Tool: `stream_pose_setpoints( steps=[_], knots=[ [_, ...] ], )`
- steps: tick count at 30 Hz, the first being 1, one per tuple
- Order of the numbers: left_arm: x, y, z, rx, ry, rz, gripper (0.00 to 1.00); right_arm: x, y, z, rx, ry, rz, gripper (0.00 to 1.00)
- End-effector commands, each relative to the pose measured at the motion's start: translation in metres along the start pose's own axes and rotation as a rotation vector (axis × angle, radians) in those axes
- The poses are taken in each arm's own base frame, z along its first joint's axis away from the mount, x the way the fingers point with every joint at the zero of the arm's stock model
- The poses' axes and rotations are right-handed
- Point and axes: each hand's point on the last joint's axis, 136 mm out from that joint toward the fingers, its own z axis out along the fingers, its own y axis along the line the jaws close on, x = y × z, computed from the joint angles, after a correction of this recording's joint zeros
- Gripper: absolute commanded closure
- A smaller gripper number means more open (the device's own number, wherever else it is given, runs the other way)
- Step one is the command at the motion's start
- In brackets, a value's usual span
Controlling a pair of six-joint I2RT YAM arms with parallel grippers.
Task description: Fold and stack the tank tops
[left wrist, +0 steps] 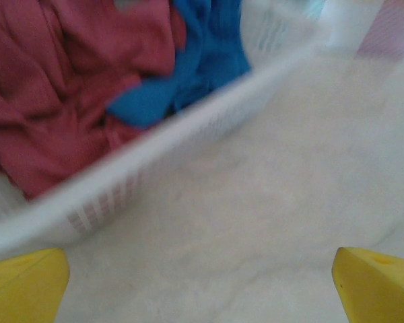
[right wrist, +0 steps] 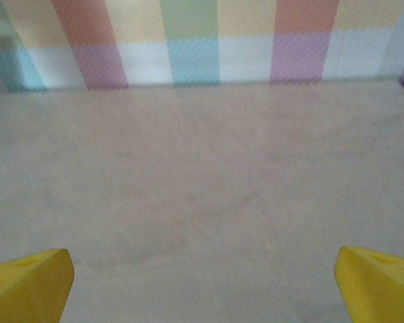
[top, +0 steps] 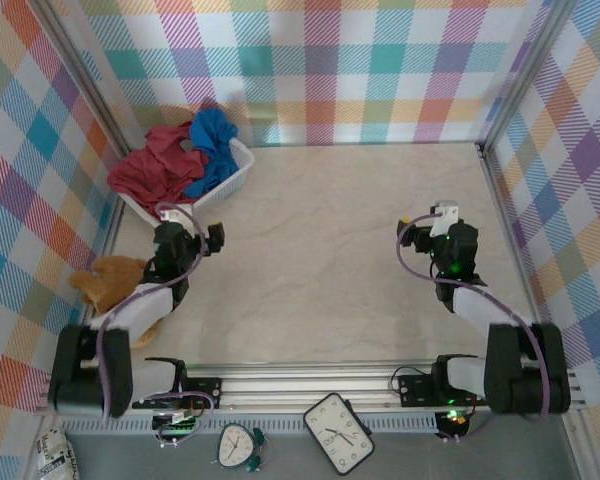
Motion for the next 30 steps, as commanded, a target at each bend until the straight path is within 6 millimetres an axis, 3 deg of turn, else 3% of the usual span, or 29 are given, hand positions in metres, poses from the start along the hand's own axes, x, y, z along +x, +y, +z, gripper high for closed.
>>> stream_pose_setpoints(
  steps=[1, 5, 9, 14, 19, 22, 30],
  knots=[
    [-0.008, 0.002, -0.028, -0.040, 0.096, -0.084, 0.00, -0.024, 0.012, -0.015, -0.061, 0.004, 0.047, 0.01],
    [-0.030, 0.002, -0.044, -0.061, 0.146, -0.122, 0.00, -0.048, 0.032, -0.021, -0.168, 0.017, 0.101, 0.01],
    [-0.048, 0.006, -0.029, -0.114, 0.258, -0.058, 0.00, -0.064, 0.064, -0.020, -0.313, 0.097, 0.120, 0.01],
    [-0.054, 0.029, 0.028, -0.193, 0.417, -0.122, 0.00, -0.073, 0.111, -0.020, -0.472, 0.219, 0.127, 0.01],
    [-0.056, 0.055, 0.082, -0.255, 0.445, -0.157, 0.00, -0.071, 0.145, -0.020, -0.562, 0.277, 0.133, 0.01],
    [-0.055, 0.070, 0.112, -0.310, 0.456, -0.147, 0.01, -0.063, 0.155, -0.016, -0.574, 0.304, 0.126, 0.01],
    [-0.068, 0.130, 0.162, -0.548, 0.381, -0.103, 0.09, -0.047, 0.167, -0.002, -0.573, 0.357, 0.125, 0.01]
  ],
)
